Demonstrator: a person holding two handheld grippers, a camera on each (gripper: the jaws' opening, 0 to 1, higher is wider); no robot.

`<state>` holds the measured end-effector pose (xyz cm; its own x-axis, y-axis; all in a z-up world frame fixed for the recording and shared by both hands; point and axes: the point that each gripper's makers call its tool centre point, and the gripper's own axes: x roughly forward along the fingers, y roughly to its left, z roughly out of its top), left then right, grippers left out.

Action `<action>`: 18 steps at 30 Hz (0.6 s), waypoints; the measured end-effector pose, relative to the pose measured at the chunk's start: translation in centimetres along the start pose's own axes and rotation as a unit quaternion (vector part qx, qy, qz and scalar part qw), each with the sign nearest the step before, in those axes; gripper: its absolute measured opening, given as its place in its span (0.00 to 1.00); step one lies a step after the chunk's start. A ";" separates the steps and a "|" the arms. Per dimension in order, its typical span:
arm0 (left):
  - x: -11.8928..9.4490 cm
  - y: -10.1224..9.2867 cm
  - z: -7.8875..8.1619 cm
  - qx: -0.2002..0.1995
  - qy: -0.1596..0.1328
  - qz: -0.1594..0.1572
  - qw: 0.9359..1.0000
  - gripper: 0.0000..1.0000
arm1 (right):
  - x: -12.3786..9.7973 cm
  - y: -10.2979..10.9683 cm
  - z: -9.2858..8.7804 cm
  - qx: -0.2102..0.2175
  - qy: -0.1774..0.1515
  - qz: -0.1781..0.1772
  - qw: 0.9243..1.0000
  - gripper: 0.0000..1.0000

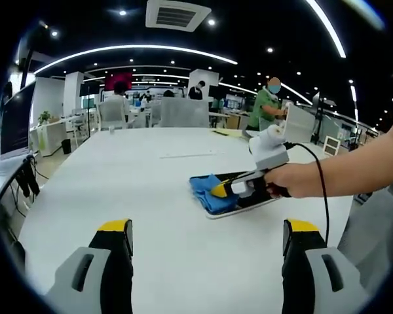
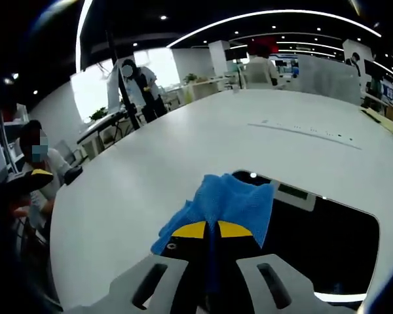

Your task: Wipe the mirror surface with the cleaning cloth until all visible marks leave the cleaned area.

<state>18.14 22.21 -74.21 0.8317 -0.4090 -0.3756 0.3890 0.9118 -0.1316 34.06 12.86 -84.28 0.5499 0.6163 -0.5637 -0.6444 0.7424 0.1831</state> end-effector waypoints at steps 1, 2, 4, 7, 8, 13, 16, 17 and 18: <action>0.0 0.0 0.0 0.000 0.000 0.000 1.000 0.96 | -0.1 0.1 -0.1 0.000 0.000 0.001 1.000 0.00; 0.0 0.0 0.1 0.000 -0.001 0.000 1.000 0.96 | -0.2 0.2 -0.2 0.000 0.000 0.002 1.000 0.00; 0.0 0.1 0.1 0.001 -0.001 0.001 1.000 0.96 | -0.3 0.3 -0.3 0.001 -0.001 0.003 1.000 0.01; 0.0 0.1 0.1 0.000 -0.002 0.000 1.000 0.96 | -0.5 0.5 -0.4 0.001 -0.001 0.005 1.000 0.01; 0.0 0.1 0.1 0.001 -0.003 0.000 1.000 0.96 | -0.5 0.6 -0.5 0.001 0.000 0.005 1.000 0.01; 0.1 -0.2 0.3 0.002 -0.004 -0.003 1.000 0.96 | -0.8 0.9 -0.7 0.000 0.000 0.009 1.000 0.00; 0.2 -0.2 0.3 0.003 -0.004 -0.004 1.000 0.96 | -0.9 1.1 -0.9 -0.003 -0.002 0.009 1.000 0.00; 0.2 -0.2 0.3 0.003 -0.005 -0.005 1.000 0.96 | -0.9 1.1 -0.9 -0.004 -0.001 0.008 1.000 0.00; 0.2 -0.2 0.3 0.003 -0.005 -0.005 1.000 0.96 | -0.9 1.2 -0.9 -0.008 0.000 0.008 1.000 0.00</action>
<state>18.33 21.94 -74.02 0.8313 -0.4185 -0.3659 0.3997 0.9074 -0.1298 32.32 12.93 -84.25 0.5399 0.6273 -0.5612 -0.6608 0.7289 0.1791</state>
